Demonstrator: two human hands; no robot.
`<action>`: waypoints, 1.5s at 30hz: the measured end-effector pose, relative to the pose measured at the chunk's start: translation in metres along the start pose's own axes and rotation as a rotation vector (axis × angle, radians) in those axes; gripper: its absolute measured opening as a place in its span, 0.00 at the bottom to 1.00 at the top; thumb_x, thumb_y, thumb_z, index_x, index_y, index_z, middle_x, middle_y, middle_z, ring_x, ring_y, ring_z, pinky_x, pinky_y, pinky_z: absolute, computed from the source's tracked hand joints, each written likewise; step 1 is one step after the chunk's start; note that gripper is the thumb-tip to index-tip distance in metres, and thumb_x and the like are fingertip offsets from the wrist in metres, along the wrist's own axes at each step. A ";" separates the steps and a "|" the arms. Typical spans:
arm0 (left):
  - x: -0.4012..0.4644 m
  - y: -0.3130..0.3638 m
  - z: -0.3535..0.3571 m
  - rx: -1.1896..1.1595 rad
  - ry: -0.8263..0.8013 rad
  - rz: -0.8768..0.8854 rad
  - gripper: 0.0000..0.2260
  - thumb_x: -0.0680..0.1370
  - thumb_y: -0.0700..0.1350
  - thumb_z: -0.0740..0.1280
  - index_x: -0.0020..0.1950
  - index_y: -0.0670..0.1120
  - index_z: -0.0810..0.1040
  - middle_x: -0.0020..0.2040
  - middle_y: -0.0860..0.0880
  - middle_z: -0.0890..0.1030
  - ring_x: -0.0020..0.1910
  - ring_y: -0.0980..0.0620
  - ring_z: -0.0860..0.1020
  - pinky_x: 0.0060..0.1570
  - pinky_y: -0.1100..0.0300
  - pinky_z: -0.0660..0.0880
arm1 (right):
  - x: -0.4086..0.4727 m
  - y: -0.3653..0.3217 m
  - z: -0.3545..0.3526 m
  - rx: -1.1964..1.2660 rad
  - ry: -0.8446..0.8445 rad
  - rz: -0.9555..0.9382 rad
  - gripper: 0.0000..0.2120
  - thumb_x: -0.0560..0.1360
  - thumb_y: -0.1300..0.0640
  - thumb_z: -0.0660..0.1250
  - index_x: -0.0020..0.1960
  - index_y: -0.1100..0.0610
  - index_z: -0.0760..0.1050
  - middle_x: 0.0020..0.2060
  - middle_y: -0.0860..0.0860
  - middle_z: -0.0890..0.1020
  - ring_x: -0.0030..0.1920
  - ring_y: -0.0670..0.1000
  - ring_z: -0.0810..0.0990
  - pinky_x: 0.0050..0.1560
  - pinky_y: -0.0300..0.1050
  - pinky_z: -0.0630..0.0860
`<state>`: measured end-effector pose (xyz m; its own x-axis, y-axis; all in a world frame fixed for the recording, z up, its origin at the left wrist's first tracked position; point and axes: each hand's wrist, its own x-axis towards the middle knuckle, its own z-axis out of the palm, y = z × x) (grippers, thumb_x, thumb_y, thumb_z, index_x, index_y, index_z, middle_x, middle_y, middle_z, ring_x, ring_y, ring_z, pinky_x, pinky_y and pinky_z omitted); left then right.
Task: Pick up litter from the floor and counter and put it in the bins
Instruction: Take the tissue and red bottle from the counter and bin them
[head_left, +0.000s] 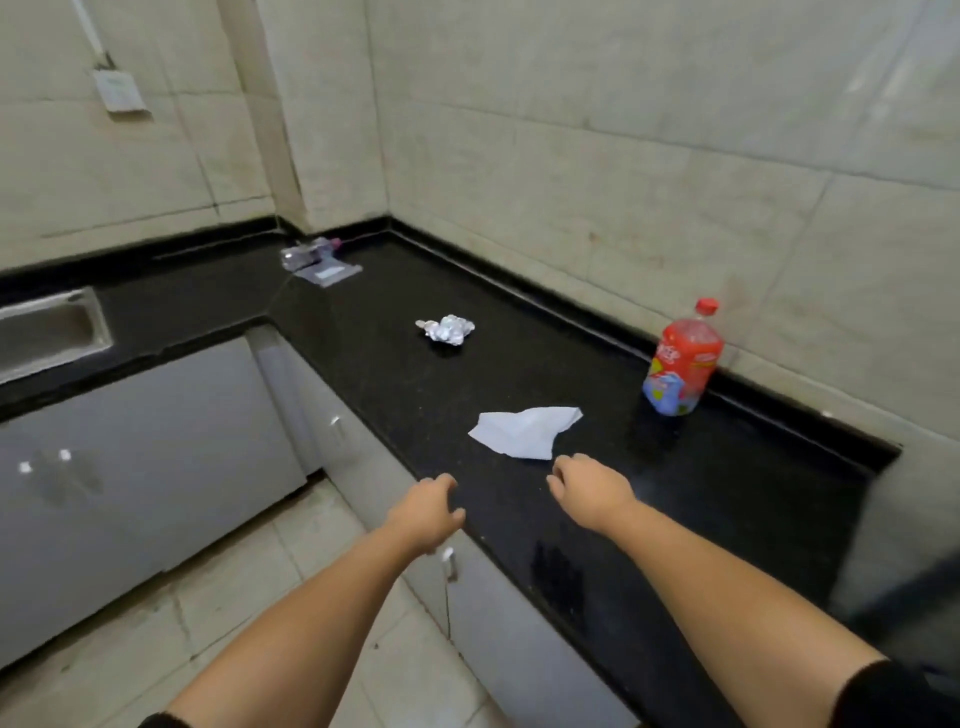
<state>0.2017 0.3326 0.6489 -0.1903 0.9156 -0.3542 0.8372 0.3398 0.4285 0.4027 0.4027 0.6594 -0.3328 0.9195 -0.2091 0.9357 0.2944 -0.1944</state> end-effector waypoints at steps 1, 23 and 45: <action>0.017 0.011 0.000 0.025 -0.019 0.035 0.19 0.77 0.50 0.64 0.67 0.46 0.70 0.61 0.43 0.76 0.57 0.44 0.79 0.57 0.50 0.78 | 0.008 0.014 -0.008 0.004 0.030 0.040 0.16 0.80 0.49 0.54 0.58 0.59 0.73 0.57 0.58 0.76 0.57 0.60 0.77 0.55 0.52 0.74; 0.237 0.082 0.033 0.617 -0.208 0.631 0.16 0.79 0.46 0.56 0.67 0.46 0.66 0.67 0.43 0.66 0.64 0.43 0.66 0.55 0.48 0.74 | 0.194 0.167 -0.151 0.001 0.229 0.641 0.25 0.79 0.49 0.58 0.74 0.52 0.59 0.76 0.59 0.54 0.70 0.67 0.63 0.69 0.58 0.66; 0.138 0.067 -0.031 0.079 0.237 0.126 0.09 0.78 0.44 0.61 0.55 0.40 0.68 0.57 0.39 0.71 0.54 0.37 0.74 0.49 0.47 0.72 | 0.159 0.074 -0.149 0.136 0.325 -0.021 0.17 0.76 0.55 0.65 0.60 0.64 0.68 0.58 0.66 0.71 0.54 0.67 0.76 0.58 0.58 0.74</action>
<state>0.2154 0.4884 0.6540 -0.1892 0.9774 -0.0939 0.8975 0.2110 0.3872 0.4361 0.6093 0.7542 -0.2761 0.9550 0.1082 0.8978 0.2965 -0.3257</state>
